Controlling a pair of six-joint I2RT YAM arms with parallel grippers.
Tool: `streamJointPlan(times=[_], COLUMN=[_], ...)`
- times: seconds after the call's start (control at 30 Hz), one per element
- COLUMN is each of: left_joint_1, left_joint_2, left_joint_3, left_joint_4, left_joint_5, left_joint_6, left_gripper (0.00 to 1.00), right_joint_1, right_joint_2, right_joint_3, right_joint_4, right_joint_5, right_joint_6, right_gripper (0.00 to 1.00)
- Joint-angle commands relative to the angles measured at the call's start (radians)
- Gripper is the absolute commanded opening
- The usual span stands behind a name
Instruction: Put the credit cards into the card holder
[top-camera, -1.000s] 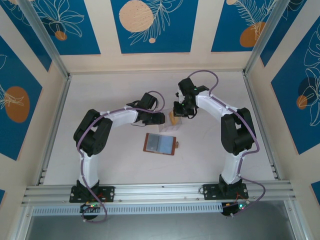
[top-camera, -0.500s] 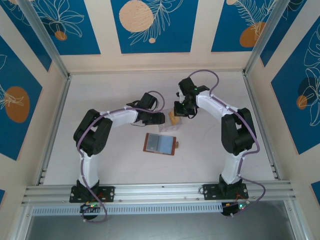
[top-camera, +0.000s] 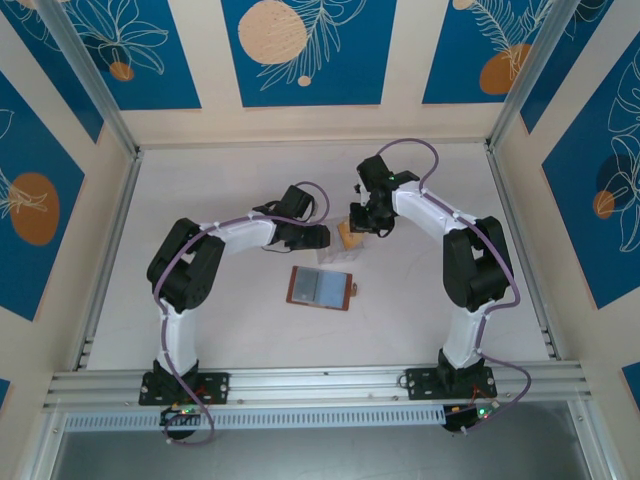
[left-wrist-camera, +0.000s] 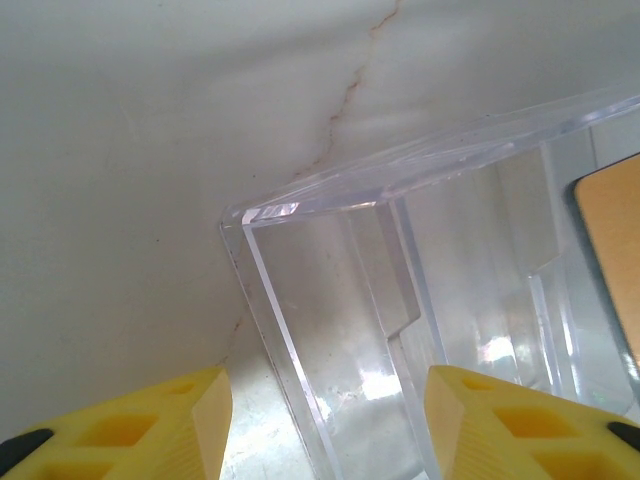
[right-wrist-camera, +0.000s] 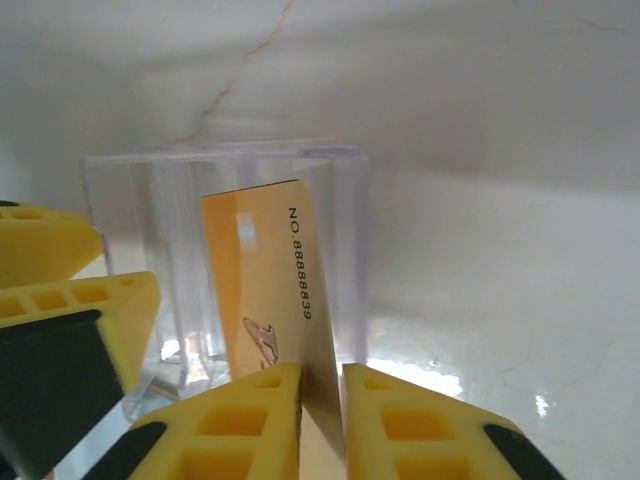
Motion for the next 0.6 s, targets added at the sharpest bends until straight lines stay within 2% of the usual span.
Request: streamJointPlan(times=[0.0, 0.13, 0.3, 0.57], left_joint_1=[0.018, 0.018, 0.018, 0.018], left_joint_2=[0.016, 0.017, 0.017, 0.018], left_joint_3=[-0.007, -0.007, -0.007, -0.006], left_joint_4=[-0.087, -0.087, -0.086, -0.085], left_joint_5=[-0.003, -0.003, -0.002, -0.002], left_joint_6=[-0.001, 0.0, -0.003, -0.004], left_gripper=[0.54, 0.54, 0.53, 0.53], right_joint_1=[-0.006, -0.005, -0.006, 0.0], right_joint_2=[-0.016, -0.017, -0.02, -0.026], right_joint_3=[-0.013, -0.013, -0.019, -0.019], right_joint_4=[-0.044, -0.043, -0.039, -0.038], right_joint_5=[0.042, 0.04, 0.036, 0.033], right_joint_6=[-0.005, -0.007, -0.007, -0.012], right_gripper=[0.2, 0.2, 0.12, 0.06])
